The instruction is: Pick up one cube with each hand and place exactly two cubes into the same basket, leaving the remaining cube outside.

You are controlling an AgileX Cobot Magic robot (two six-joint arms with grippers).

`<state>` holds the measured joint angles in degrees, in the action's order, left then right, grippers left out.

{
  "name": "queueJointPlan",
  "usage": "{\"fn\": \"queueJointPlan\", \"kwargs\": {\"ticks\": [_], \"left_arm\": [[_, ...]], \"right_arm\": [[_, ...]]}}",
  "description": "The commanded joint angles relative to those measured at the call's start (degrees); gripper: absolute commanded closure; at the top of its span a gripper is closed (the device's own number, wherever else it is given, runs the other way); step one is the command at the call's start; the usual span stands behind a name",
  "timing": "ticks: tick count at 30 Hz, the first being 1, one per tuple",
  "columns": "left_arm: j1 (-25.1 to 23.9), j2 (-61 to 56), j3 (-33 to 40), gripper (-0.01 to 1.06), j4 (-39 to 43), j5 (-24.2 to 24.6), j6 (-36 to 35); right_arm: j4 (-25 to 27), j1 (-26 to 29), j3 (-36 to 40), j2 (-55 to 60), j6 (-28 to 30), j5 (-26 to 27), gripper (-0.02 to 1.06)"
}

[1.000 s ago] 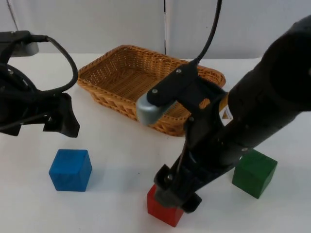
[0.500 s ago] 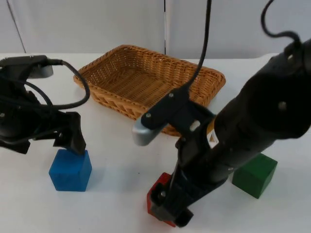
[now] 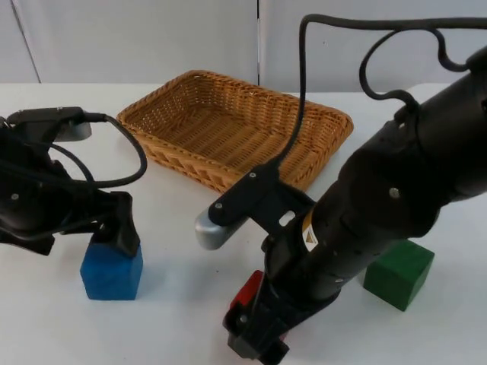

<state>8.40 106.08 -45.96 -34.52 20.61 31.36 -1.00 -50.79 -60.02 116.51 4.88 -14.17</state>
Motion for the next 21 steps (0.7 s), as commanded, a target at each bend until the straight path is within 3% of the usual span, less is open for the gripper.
{"fn": "queueJointPlan", "kwargs": {"ticks": [1, 5, 21], "left_arm": [[0.3, 1.5, -0.1, 0.0, -3.4, -0.6, 3.2], [0.3, 2.8, -0.1, 0.0, -6.6, -1.3, 6.2], [0.5, 2.8, -0.1, 0.0, -7.0, -1.7, 8.4]], "right_arm": [[-0.1, -0.3, -0.4, 0.2, -0.2, 1.0, -0.01], [-0.1, -0.3, -0.4, 0.2, -0.2, 1.0, -0.01], [-0.1, -0.3, -0.4, 0.2, -0.2, 0.7, -0.01]]}}
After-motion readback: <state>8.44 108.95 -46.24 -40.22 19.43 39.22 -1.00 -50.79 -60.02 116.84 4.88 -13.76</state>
